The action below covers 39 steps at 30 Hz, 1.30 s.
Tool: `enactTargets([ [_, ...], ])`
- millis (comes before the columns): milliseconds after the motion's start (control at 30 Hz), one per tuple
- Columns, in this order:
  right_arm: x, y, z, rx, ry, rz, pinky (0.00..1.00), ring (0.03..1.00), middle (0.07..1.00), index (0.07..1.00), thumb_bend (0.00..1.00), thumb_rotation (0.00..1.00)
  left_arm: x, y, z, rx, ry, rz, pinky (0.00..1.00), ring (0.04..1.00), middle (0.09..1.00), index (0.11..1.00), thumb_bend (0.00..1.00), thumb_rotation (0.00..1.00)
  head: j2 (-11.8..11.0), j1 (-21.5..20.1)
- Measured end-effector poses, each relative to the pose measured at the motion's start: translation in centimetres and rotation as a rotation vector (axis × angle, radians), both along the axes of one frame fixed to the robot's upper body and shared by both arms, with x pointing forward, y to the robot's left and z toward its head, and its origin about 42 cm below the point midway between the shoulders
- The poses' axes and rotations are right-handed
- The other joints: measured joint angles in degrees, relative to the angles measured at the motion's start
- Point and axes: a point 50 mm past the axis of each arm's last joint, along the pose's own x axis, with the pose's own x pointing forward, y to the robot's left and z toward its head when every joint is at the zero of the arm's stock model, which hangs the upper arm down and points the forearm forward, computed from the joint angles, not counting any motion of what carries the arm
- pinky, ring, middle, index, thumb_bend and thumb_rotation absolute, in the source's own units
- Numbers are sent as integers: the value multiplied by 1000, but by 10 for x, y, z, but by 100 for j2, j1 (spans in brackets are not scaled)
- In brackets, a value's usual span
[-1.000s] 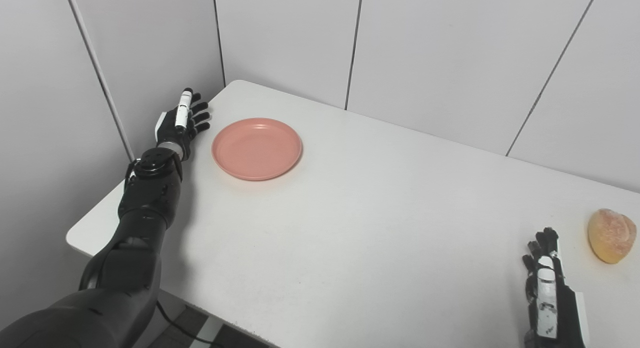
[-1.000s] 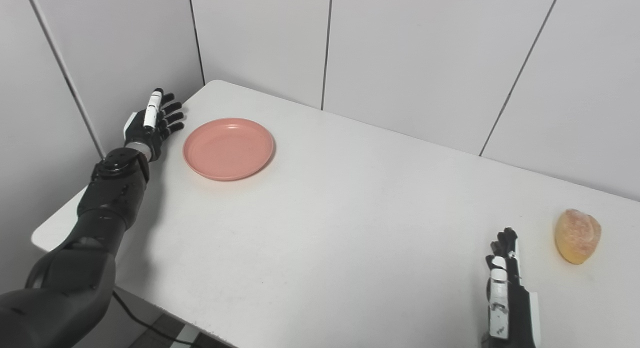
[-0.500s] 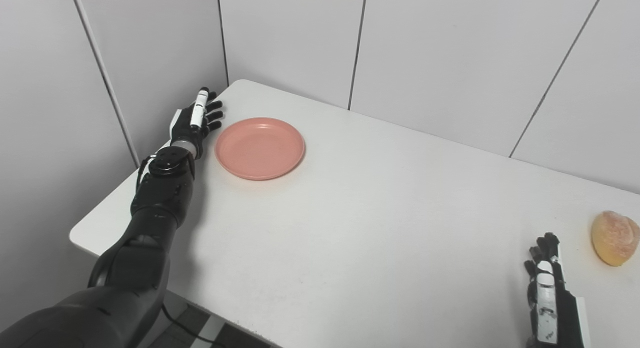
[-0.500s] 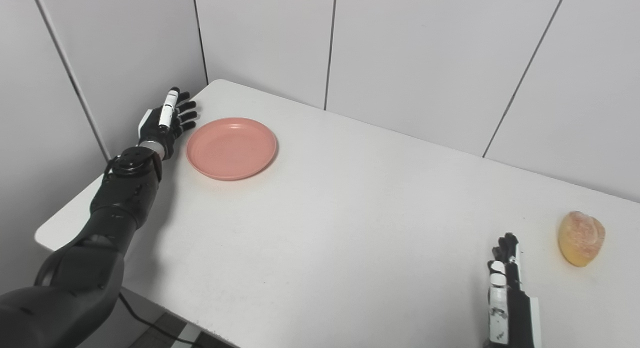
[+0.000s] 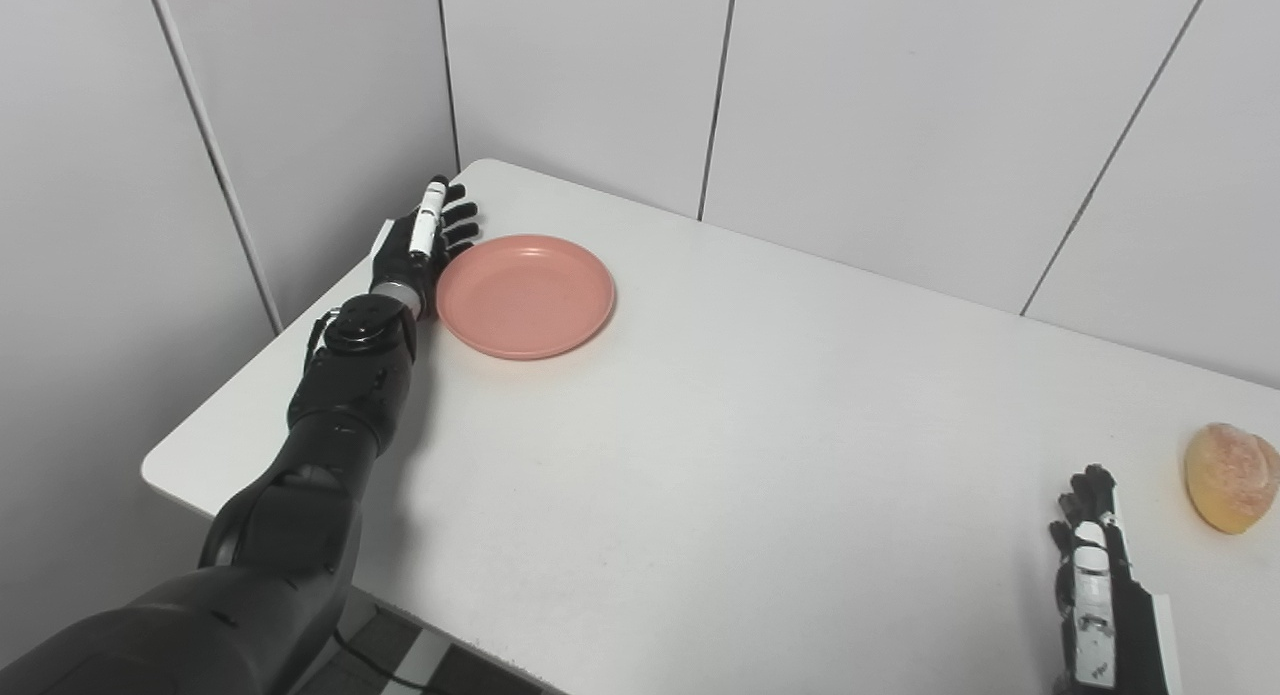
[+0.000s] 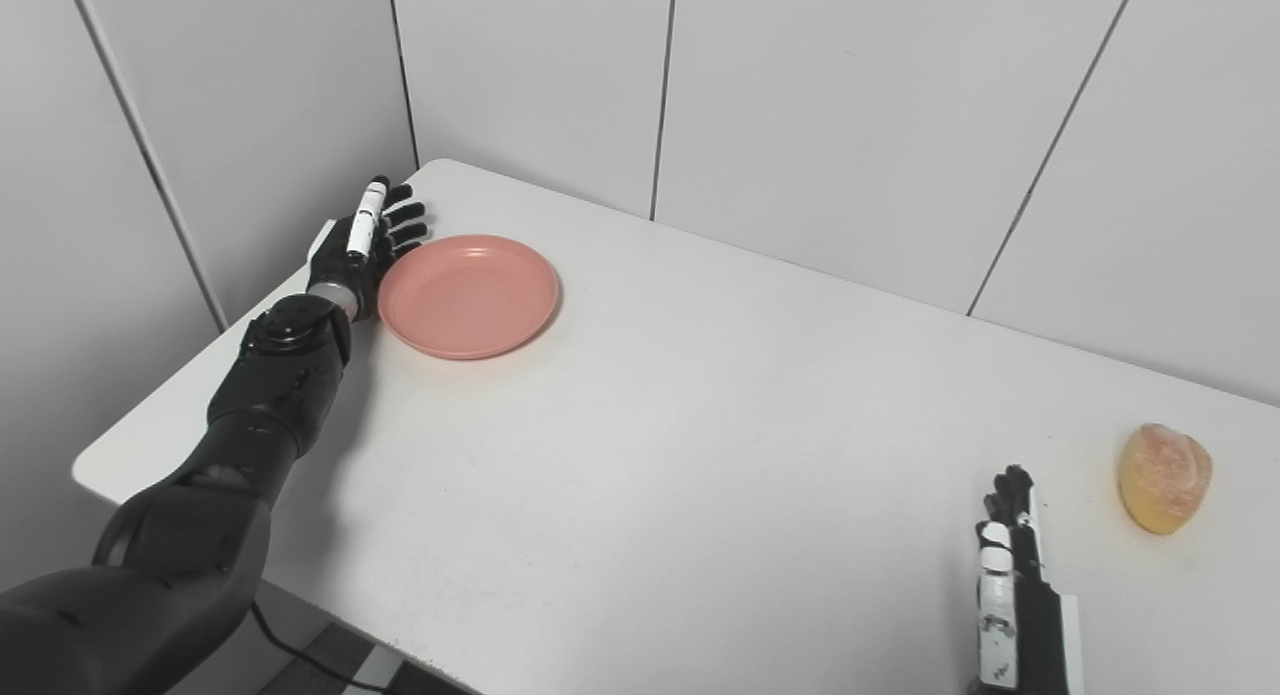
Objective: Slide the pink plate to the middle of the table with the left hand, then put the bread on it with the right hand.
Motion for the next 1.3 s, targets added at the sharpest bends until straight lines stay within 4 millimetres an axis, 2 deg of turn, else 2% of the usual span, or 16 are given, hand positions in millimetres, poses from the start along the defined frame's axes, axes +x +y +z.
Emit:
enactTargets([
  [233, 0, 1, 0, -13, -2, -9, 1000, 981, 975, 962, 174, 1000, 7, -18, -4, -52, -21, -68, 842, 859, 869, 859, 347, 1000, 44, -62],
  [600, -3, 3, 1, -38, -3, -9, 974, 970, 971, 955, 183, 1000, 17, -50, -8, -71, -26, -167, 843, 838, 847, 837, 352, 1000, 105, -176],
  [1067, -10, 12, -1, -77, 33, -38, 916, 939, 939, 920, 164, 1000, 28, -110, -14, -100, -39, -327, 839, 834, 839, 830, 356, 1000, 202, -448],
  [1300, -10, 14, -1, -88, 34, -44, 911, 941, 940, 919, 180, 1000, 25, -126, -15, -84, -42, -373, 847, 848, 853, 839, 374, 1000, 281, -667],
])
